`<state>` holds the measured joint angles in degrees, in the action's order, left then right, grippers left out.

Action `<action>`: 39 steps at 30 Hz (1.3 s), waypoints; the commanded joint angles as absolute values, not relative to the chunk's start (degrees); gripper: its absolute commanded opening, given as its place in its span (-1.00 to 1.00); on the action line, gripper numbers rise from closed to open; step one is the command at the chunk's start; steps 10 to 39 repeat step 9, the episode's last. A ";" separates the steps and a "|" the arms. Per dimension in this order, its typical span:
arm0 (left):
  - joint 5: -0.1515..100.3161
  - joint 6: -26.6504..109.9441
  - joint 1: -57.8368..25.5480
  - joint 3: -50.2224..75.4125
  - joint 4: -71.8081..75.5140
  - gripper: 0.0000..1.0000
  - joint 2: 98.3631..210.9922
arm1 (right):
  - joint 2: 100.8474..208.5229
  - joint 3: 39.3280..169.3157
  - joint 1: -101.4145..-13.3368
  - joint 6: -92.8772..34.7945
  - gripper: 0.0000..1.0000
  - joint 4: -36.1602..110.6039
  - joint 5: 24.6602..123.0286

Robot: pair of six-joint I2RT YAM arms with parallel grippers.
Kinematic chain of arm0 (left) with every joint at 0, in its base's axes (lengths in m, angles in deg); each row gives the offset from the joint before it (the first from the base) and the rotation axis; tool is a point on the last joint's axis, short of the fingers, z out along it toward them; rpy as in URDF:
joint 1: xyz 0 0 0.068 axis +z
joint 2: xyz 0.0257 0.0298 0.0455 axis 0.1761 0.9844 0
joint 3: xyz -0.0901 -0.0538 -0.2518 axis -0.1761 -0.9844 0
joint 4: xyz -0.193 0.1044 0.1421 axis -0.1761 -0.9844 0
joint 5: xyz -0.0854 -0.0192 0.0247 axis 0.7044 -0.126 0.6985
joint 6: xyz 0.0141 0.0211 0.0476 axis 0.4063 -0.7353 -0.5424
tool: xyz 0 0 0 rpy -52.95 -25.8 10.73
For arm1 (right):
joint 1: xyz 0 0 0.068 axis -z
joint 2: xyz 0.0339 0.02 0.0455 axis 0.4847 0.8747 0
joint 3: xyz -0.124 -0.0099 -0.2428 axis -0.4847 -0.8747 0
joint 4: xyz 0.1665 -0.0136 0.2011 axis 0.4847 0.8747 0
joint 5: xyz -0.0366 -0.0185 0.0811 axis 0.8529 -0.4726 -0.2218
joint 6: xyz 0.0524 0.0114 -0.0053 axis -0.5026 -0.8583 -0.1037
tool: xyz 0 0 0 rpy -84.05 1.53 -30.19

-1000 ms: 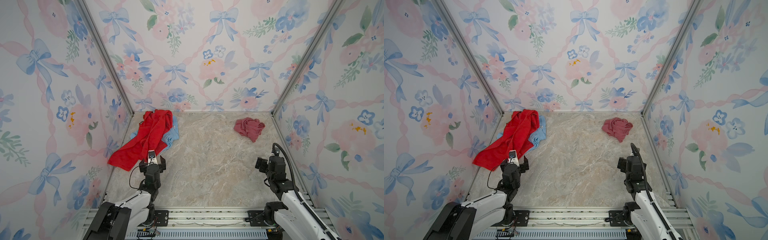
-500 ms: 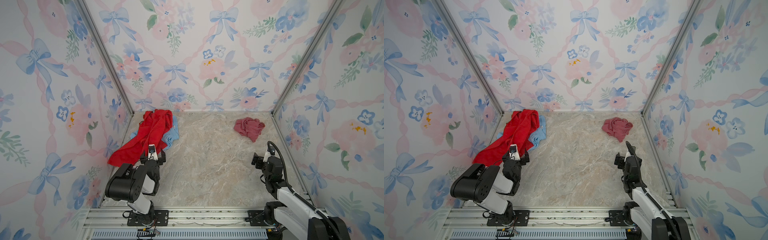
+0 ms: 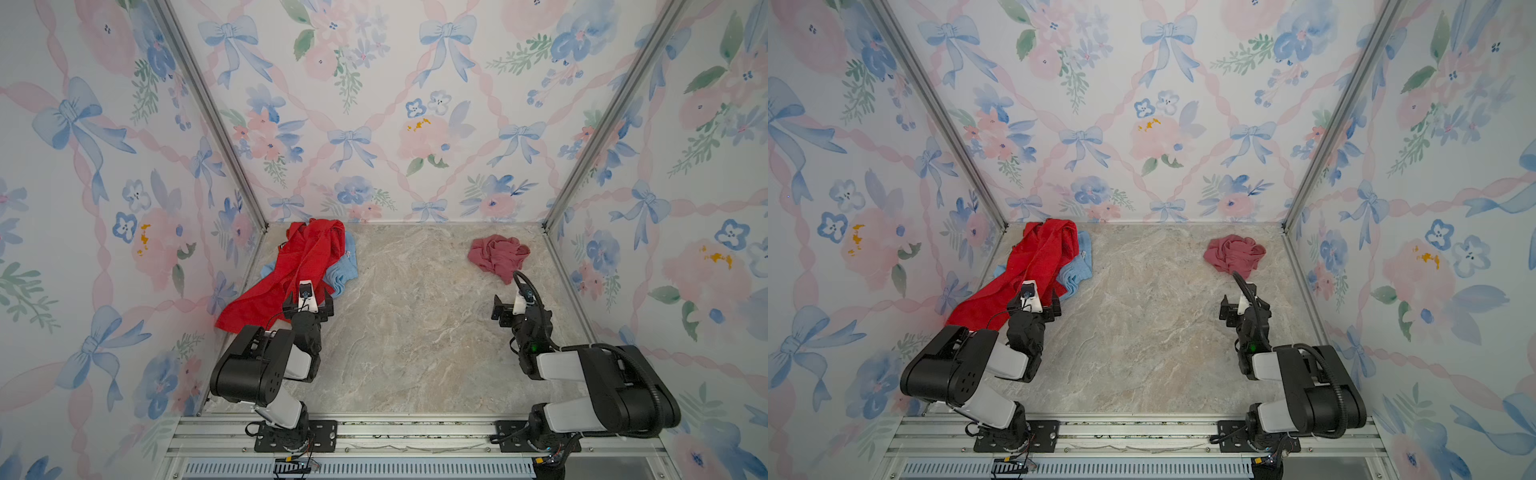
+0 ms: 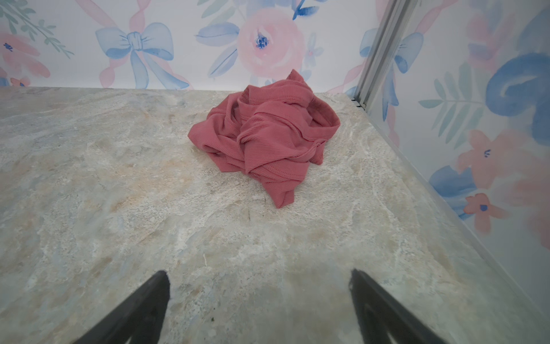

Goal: Pick out a specific cloth from the pile

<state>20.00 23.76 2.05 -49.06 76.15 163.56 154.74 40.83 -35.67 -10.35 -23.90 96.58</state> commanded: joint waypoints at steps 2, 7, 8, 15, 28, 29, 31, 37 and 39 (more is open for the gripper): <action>19.70 24.43 2.50 -48.48 75.04 0.96 163.42 | 154.36 48.13 -36.21 -10.44 0.94 -15.64 101.86; 20.06 24.87 2.90 -48.19 73.97 0.96 163.31 | 155.74 49.46 -33.40 -12.23 0.93 -15.58 98.48; 20.09 24.91 2.81 -48.33 74.02 0.96 163.11 | 155.76 49.57 -33.63 -12.09 0.94 -15.54 98.57; 20.16 24.79 2.83 -48.36 74.18 0.96 163.08 | 155.74 49.57 -33.65 -12.13 0.94 -15.50 98.57; 20.16 24.79 2.83 -48.36 74.18 0.96 163.08 | 155.74 49.57 -33.65 -12.13 0.94 -15.50 98.57; 20.16 24.79 2.83 -48.36 74.18 0.96 163.08 | 155.74 49.57 -33.65 -12.13 0.94 -15.50 98.57; 20.16 24.79 2.83 -48.36 74.18 0.96 163.08 | 155.74 49.57 -33.65 -12.13 0.94 -15.50 98.57; 20.16 24.79 2.83 -48.36 74.18 0.96 163.08 | 155.74 49.57 -33.65 -12.13 0.94 -15.50 98.57; 20.16 24.79 2.83 -48.36 74.18 0.96 163.08 | 155.74 49.57 -33.65 -12.13 0.94 -15.50 98.57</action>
